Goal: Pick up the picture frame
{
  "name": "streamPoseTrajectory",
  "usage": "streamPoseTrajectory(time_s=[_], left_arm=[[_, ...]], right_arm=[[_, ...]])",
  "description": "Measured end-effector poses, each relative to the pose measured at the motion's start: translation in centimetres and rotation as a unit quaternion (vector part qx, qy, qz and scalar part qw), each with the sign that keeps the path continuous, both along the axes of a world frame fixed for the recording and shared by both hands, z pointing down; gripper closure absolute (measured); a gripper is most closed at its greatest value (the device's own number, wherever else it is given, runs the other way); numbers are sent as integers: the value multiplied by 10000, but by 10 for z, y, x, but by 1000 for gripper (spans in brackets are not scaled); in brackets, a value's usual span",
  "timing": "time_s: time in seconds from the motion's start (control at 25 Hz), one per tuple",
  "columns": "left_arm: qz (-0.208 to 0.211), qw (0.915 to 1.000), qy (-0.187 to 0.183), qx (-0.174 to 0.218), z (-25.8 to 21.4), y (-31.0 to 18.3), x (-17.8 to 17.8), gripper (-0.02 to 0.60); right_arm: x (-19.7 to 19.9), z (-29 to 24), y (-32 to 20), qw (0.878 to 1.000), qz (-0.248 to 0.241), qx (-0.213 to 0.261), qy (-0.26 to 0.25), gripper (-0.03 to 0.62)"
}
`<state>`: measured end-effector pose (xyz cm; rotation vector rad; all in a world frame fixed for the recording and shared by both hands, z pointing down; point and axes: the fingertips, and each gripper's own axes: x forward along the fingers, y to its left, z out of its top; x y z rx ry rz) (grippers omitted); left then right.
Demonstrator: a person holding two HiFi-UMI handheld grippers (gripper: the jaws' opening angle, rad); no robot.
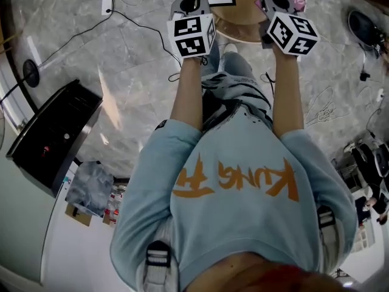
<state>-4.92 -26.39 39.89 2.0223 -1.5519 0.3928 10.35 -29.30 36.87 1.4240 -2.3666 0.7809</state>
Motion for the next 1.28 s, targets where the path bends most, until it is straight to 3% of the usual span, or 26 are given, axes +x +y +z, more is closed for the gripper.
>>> streamPoseTrajectory(time_s=[0.36,0.64,0.88,1.08,1.28], left_arm=[[-192,9982,249,-504,65,-5,15,561],[-423,9974,112,-580,104,-5,32,561],[-417,9956,88,-833,149,-16,28,561],[-313,9962,333,-742,178,-25,28,561],[-174,9938,269,-1069,228,-20,27,561]], right_arm=[[9,63,-6,9985,9,-533,148,596],[16,113,-5,9961,-245,-797,295,597],[7,157,-12,9935,-503,-943,384,597],[-1,198,-12,9905,-600,-1174,396,597],[-3,242,-10,9872,-644,-1396,424,597]])
